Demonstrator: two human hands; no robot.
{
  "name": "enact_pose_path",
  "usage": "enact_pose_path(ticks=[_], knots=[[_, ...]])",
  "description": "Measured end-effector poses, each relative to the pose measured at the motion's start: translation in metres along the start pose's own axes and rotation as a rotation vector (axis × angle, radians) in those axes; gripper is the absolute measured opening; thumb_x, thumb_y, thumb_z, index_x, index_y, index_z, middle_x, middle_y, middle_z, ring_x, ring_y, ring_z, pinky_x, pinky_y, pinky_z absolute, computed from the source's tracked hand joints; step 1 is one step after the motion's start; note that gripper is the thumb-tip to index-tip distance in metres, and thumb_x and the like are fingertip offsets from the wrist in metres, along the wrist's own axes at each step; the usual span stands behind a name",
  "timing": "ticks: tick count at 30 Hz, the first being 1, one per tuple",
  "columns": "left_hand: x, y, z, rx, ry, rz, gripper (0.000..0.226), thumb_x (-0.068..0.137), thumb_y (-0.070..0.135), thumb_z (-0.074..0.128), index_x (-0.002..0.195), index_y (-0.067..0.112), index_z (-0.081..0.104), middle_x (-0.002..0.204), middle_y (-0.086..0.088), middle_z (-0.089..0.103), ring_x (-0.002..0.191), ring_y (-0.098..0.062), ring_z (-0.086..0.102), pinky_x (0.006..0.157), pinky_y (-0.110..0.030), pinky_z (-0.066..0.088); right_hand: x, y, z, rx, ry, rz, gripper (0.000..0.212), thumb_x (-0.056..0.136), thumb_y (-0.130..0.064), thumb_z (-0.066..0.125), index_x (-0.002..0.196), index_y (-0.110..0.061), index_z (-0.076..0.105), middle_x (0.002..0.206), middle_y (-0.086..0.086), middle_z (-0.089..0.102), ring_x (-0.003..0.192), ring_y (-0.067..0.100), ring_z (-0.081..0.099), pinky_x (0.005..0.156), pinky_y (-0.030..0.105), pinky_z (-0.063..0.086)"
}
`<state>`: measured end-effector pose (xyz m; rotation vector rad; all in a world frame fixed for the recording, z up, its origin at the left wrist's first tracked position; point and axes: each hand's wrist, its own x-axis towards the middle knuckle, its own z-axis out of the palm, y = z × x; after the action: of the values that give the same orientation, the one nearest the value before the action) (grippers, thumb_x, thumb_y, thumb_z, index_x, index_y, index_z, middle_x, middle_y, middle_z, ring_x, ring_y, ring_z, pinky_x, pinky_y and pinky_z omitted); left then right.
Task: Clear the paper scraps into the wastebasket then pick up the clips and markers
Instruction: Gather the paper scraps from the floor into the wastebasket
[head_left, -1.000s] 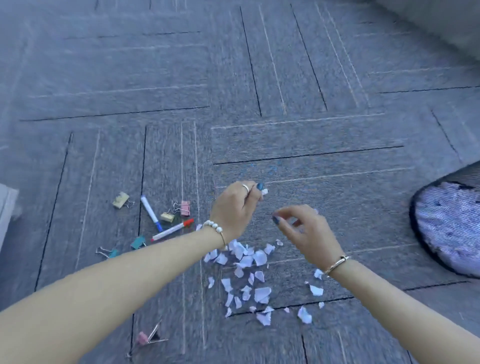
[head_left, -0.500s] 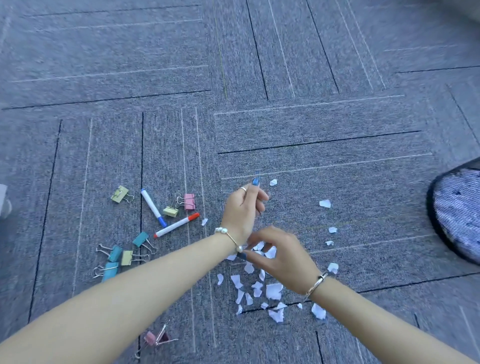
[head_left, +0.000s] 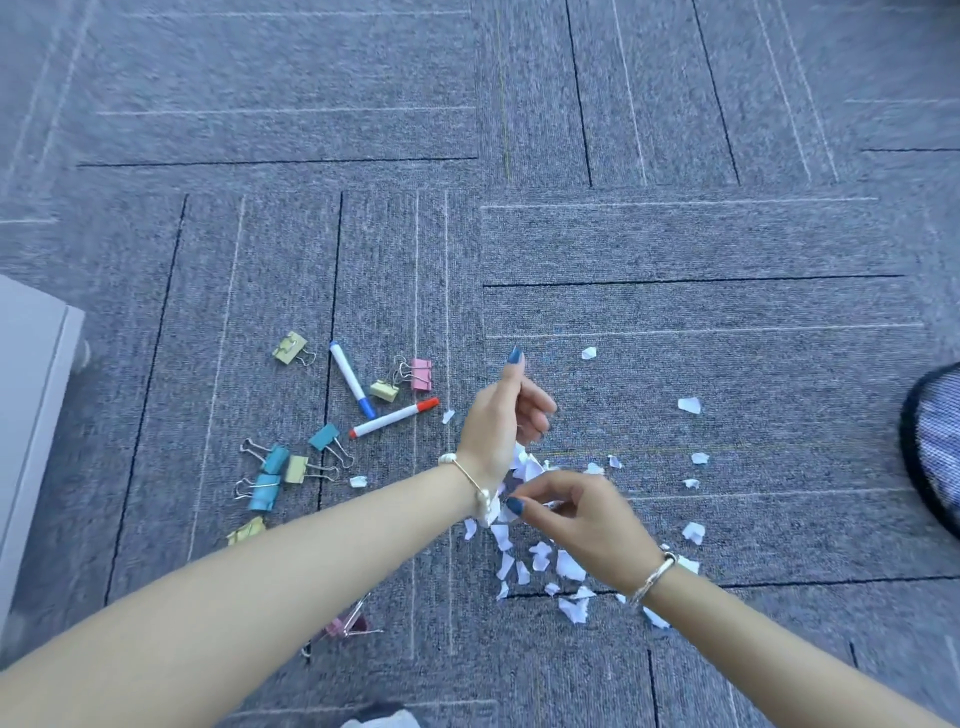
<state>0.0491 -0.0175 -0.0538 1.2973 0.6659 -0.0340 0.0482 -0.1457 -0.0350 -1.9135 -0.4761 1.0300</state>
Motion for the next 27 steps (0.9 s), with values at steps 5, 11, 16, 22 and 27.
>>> enact_pose_path(ticks=[5, 11, 16, 22, 27], knots=[[-0.019, -0.001, -0.017, 0.092, 0.006, 0.054, 0.049, 0.096, 0.041, 0.024, 0.082, 0.01, 0.058, 0.074, -0.005, 0.059, 0.07, -0.012, 0.054, 0.07, -0.025, 0.04, -0.002, 0.018, -0.003, -0.22, 0.12, -0.001, 0.008, 0.076, -0.026, 0.069, 0.08, -0.023, 0.064, 0.074, -0.012, 0.067, 0.063, -0.008, 0.059, 0.057, 0.006, 0.043], [-0.025, -0.015, -0.039, 0.106, -0.008, -0.079, 0.064, 0.073, 0.074, 0.035, 0.094, 0.018, 0.058, 0.1, 0.004, 0.064, 0.104, -0.008, 0.054, 0.104, -0.037, 0.025, 0.0, 0.025, -0.005, -0.59, 0.083, -0.1, 0.011, 0.078, -0.031, 0.066, 0.088, -0.027, 0.066, 0.09, -0.012, 0.054, 0.077, 0.001, 0.054, 0.069, 0.021, 0.048], [-0.035, 0.002, -0.04, -0.088, 0.043, -0.068, 0.054, 0.088, 0.055, 0.02, 0.102, 0.016, 0.055, 0.113, -0.01, 0.06, 0.108, -0.019, 0.054, 0.099, -0.041, 0.035, 0.002, 0.003, 0.011, -0.424, 0.028, -0.191, 0.008, 0.081, -0.027, 0.063, 0.088, -0.025, 0.068, 0.083, -0.008, 0.064, 0.071, 0.0, 0.055, 0.063, 0.011, 0.042], [-0.025, 0.004, -0.027, -0.101, 0.088, -0.025, 0.048, 0.093, 0.047, 0.02, 0.097, 0.015, 0.056, 0.104, -0.007, 0.061, 0.102, -0.019, 0.056, 0.097, -0.043, 0.038, 0.0, -0.007, 0.025, -0.249, -0.035, -0.191, 0.023, 0.079, -0.041, 0.062, 0.09, -0.022, 0.069, 0.087, -0.01, 0.067, 0.078, -0.002, 0.057, 0.065, 0.007, 0.039], [-0.021, 0.001, -0.02, -0.132, 0.03, -0.015, 0.052, 0.086, 0.057, 0.026, 0.095, 0.016, 0.056, 0.103, -0.008, 0.061, 0.097, -0.017, 0.057, 0.097, -0.045, 0.039, 0.003, -0.006, 0.022, -0.187, -0.068, -0.111, 0.02, 0.075, -0.034, 0.068, 0.08, -0.014, 0.068, 0.079, -0.006, 0.068, 0.066, -0.004, 0.057, 0.056, 0.008, 0.039]])
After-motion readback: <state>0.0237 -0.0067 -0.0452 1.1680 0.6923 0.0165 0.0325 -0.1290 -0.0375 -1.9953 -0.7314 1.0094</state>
